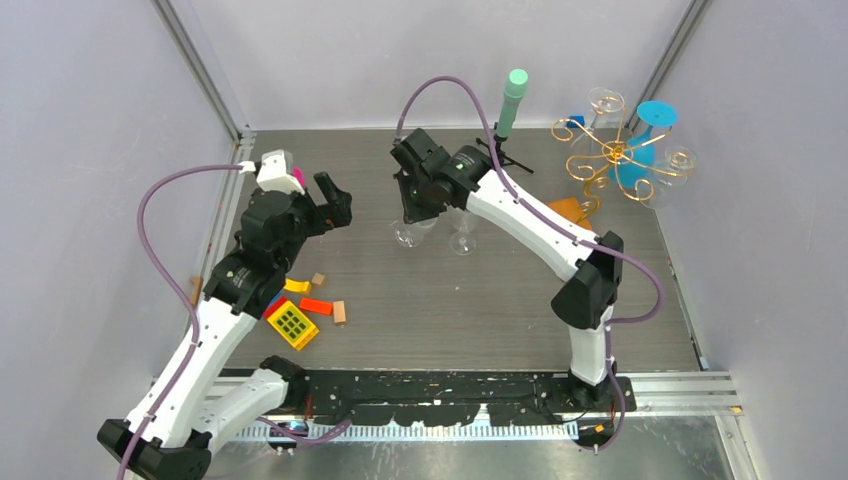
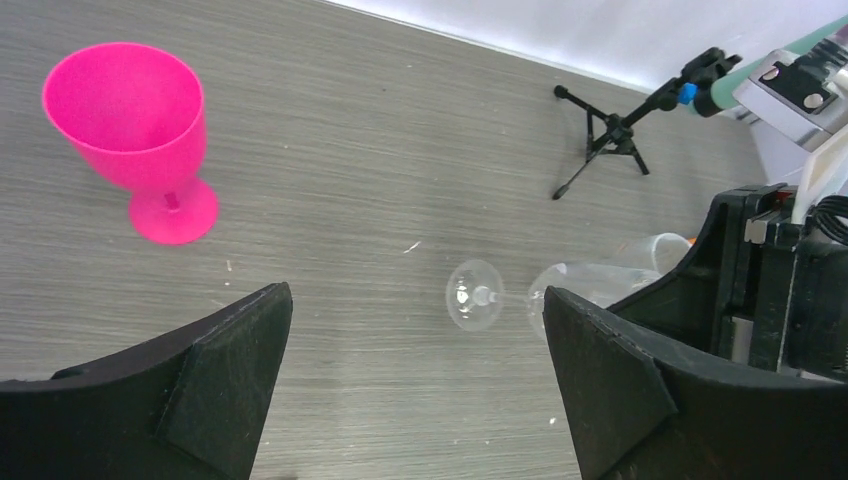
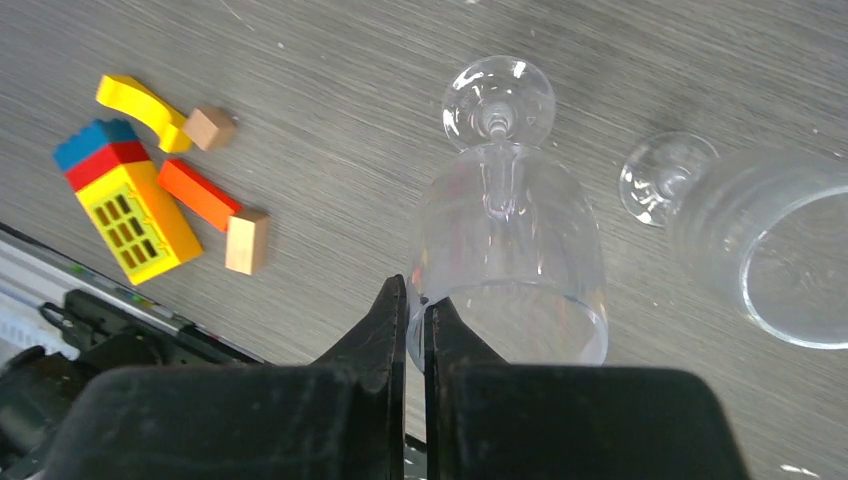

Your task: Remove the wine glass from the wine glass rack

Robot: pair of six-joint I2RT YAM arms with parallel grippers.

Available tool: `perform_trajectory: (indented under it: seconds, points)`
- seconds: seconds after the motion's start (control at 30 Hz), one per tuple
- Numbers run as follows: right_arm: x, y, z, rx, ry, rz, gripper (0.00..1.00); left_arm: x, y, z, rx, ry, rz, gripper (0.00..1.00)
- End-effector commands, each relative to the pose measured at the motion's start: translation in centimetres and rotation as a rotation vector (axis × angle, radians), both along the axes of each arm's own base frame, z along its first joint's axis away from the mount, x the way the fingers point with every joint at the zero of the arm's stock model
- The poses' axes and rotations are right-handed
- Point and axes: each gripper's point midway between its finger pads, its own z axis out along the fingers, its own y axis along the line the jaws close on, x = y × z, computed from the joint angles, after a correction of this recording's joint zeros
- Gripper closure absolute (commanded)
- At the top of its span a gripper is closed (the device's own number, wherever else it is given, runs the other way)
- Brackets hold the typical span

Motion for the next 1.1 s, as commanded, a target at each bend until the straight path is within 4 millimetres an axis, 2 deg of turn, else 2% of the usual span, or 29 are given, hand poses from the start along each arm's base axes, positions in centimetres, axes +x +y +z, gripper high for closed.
perform_trajectory:
  seconds: [0.0, 0.47, 0.7, 0.9, 1.07]
  points:
    - [-0.2, -1.4, 1.6, -0.07, -0.029, 0.033, 1.0, -0.1, 0.8, 0.9, 0.077, -0.021, 0.008, 0.0]
    - [0.1, -1.0, -1.5, -0.152, 0.023, 0.078, 0.95, 0.4, 0.2, -0.1, 0.091, 0.012, -0.018, 0.0]
    - [0.9, -0.7, -2.6, -0.183, 0.021, 0.08, 0.94, 0.4, 0.2, -0.4, 0.098, 0.022, -0.019, 0.0]
    - [1.5, -0.7, -3.1, -0.195, 0.018, 0.076, 0.81, 0.4, 0.2, -0.2, 0.101, 0.019, -0.018, 0.0]
    - [2.1, -0.9, -2.0, -0.191, -0.014, 0.05, 0.64, 0.4, 0.2, 0.0, 0.1, 0.014, -0.02, 0.0]
